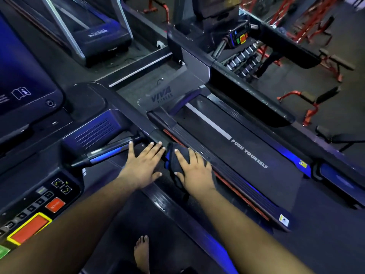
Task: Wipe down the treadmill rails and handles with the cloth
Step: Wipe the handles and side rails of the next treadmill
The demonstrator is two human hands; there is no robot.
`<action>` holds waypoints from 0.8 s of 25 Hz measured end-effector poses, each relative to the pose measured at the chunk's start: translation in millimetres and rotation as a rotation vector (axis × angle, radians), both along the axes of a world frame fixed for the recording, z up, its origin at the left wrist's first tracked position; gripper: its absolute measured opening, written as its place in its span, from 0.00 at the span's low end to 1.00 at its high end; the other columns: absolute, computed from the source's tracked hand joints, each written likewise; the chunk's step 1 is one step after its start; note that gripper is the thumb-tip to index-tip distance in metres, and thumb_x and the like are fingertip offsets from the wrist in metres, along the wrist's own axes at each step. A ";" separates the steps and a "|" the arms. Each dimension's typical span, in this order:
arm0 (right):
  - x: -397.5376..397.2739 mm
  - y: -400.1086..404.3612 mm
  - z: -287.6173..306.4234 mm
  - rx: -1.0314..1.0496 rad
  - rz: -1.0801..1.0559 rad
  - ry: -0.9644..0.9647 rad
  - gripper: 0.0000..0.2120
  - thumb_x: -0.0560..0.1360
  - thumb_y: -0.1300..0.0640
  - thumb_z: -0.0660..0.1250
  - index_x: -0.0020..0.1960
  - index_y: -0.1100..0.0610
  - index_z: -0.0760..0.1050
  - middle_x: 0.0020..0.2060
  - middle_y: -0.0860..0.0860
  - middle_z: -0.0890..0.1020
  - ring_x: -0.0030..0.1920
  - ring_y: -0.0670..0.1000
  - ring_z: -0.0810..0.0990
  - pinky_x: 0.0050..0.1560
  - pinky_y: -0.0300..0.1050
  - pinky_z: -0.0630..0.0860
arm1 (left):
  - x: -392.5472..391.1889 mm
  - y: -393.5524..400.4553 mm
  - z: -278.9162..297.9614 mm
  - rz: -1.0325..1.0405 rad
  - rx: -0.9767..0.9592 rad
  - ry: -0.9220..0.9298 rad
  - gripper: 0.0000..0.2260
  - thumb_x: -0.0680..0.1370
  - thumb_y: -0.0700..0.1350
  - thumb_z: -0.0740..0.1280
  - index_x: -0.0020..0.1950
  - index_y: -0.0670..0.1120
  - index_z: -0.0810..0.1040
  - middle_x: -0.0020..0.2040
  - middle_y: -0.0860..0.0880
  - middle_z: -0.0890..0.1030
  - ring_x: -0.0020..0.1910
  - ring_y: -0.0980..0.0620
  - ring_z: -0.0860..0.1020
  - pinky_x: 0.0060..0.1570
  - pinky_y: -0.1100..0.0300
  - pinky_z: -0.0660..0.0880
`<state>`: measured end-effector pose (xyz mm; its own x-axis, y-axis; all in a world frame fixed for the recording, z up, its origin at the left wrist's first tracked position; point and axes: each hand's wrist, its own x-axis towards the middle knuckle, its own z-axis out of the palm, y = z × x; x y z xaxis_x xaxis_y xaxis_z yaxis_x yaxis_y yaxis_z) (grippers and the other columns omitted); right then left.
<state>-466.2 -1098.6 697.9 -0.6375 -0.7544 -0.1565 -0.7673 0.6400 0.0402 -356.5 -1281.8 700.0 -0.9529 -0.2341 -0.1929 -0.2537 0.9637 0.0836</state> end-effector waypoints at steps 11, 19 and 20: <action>-12.1 -86.2 5.0 -0.007 0.106 -0.082 0.36 0.80 0.41 0.59 0.78 0.38 0.40 0.80 0.54 0.49 0.77 0.59 0.56 0.65 0.65 0.70 | 5.8 -57.3 5.0 0.126 -0.067 -0.062 0.42 0.79 0.61 0.60 0.81 0.47 0.37 0.82 0.50 0.39 0.81 0.53 0.42 0.69 0.24 0.39; -7.2 -79.3 -8.6 0.209 0.429 0.270 0.37 0.78 0.56 0.62 0.81 0.50 0.47 0.80 0.59 0.38 0.78 0.66 0.39 0.68 0.77 0.56 | 26.0 -69.8 -10.0 0.103 -0.109 -0.057 0.42 0.80 0.60 0.61 0.81 0.45 0.37 0.82 0.48 0.39 0.81 0.51 0.43 0.69 0.24 0.43; -4.6 -98.9 -8.3 0.243 0.444 0.304 0.35 0.79 0.55 0.60 0.81 0.51 0.48 0.79 0.58 0.35 0.78 0.66 0.36 0.68 0.78 0.53 | 26.2 -69.1 -10.2 0.115 -0.111 -0.047 0.42 0.80 0.60 0.61 0.81 0.45 0.38 0.82 0.48 0.39 0.81 0.51 0.43 0.69 0.24 0.44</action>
<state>-470.8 -1197.5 689.6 -0.3126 -0.9245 -0.2180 -0.8906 0.2054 0.4058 -330.4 -1350.9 689.8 -0.9090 -0.3636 -0.2037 -0.3641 0.9306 -0.0362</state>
